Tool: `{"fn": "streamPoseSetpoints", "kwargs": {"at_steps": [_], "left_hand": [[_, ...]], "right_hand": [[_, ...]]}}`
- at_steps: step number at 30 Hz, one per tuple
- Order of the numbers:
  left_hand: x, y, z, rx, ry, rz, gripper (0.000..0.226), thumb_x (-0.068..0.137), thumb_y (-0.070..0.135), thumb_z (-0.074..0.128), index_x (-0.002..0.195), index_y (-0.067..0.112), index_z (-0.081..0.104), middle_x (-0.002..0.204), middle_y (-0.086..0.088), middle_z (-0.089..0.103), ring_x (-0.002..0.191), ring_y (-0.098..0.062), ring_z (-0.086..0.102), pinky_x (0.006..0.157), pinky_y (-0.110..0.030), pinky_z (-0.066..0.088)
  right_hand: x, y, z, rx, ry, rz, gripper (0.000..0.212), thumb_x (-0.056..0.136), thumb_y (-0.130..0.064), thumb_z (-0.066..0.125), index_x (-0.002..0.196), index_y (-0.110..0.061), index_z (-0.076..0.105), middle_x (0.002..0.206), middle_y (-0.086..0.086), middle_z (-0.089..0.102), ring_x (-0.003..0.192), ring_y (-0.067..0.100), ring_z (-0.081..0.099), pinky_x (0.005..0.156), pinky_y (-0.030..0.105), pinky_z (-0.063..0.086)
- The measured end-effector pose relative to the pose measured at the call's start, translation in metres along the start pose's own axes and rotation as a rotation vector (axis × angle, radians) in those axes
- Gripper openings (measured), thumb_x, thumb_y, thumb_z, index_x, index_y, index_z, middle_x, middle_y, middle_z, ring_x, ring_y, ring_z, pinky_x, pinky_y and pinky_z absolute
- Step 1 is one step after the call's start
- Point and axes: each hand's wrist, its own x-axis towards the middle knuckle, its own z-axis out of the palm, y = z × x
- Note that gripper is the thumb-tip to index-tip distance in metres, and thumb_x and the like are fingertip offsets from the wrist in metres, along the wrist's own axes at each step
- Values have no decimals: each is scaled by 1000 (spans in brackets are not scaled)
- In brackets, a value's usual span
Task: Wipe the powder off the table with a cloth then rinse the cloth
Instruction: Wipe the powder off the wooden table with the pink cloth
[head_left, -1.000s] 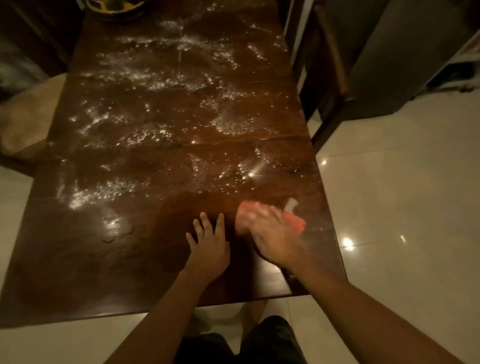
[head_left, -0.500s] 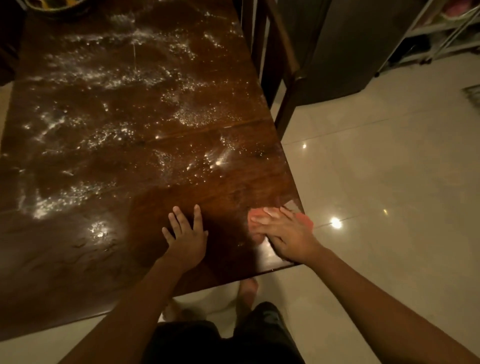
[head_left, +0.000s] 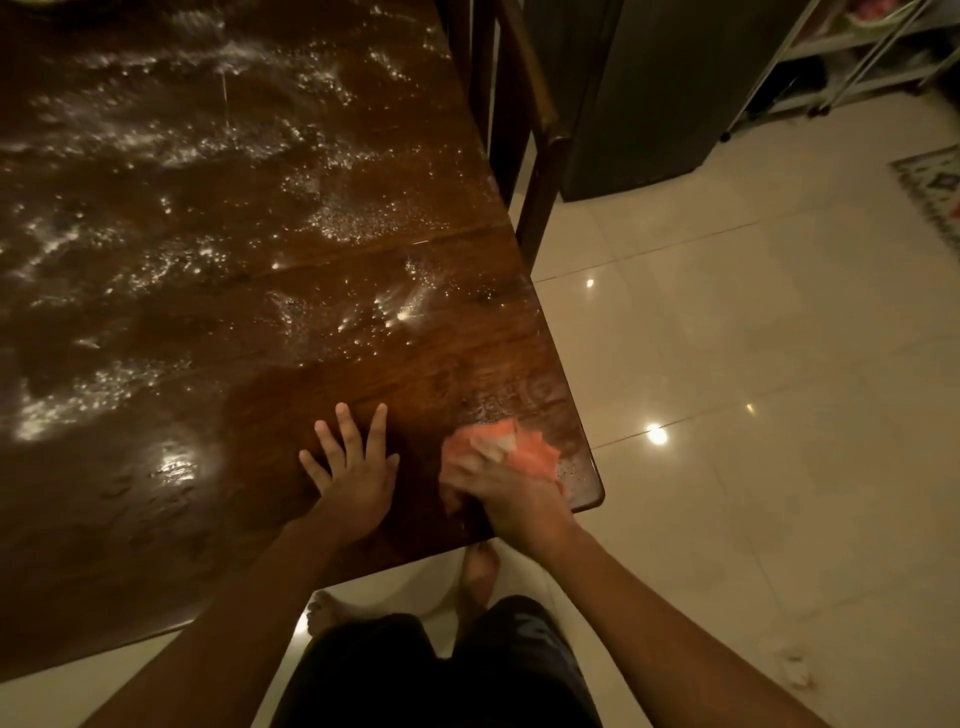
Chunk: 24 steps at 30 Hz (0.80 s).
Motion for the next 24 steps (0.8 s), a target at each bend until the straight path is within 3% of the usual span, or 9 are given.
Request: {"fn": "streamPoseSetpoints", "kwargs": {"at_steps": [1,4,6,9,13,15,18,21,24], "left_hand": [[0,-1,0,-10,-1,2,60,105,43,20,152,39,-17,157,-10,-34,142,-41,-31,112,-65,-11],[-1,-6,0,-19,7,3,60,104,47,22,150,45,-16,158,-5,-33,144,-37,-29,113,-63,-11],[-3,-11,-1,-19,9,16,60,103,51,22,149,48,-16,159,-3,-33,145,-35,-28,114,-61,-11],[-5,-21,-3,-14,0,48,61,101,56,22,148,52,-17,158,1,-34,145,-32,-28,115,-59,-11],[-5,-27,-1,0,5,68,60,98,62,17,143,57,-22,155,5,-38,145,-29,-31,115,-56,-13],[-4,-27,2,20,15,53,60,96,63,12,141,56,-26,154,4,-40,144,-29,-31,115,-57,-13],[-2,-25,6,30,28,31,60,93,66,8,142,55,-26,153,4,-40,144,-29,-31,115,-58,-13],[-2,-25,7,19,20,27,59,95,65,10,140,57,-27,154,4,-40,145,-30,-30,115,-58,-12],[-2,-26,7,25,28,35,60,87,70,0,138,58,-31,153,5,-41,144,-28,-31,115,-58,-12]], "right_hand": [[20,2,0,-6,27,89,55,84,3,62,125,-34,63,141,-11,54,137,16,44,102,44,52],[58,-10,-5,45,-2,302,46,99,-20,42,139,-42,50,154,-15,43,150,20,25,111,52,38],[46,-18,-2,-45,-100,157,46,99,-25,44,140,-46,46,157,-17,37,150,22,24,101,59,40],[7,0,-15,-171,-157,-23,49,96,-34,46,140,-54,42,158,-23,32,150,15,24,93,56,40],[-8,33,-26,-233,-107,229,44,98,-41,43,140,-57,41,160,-24,27,151,14,19,110,65,28],[17,32,-28,-205,-75,361,43,102,-45,39,143,-57,36,162,-24,21,154,21,7,115,65,16],[61,8,-23,-119,-102,564,45,104,-46,31,148,-56,23,165,-20,12,153,35,-5,111,67,25],[71,-13,-19,-164,-168,437,47,103,-45,30,148,-54,22,165,-16,13,151,40,5,108,68,25],[52,9,-35,-197,-171,359,49,102,-48,32,149,-54,22,162,-22,22,141,27,30,106,56,25]]}}
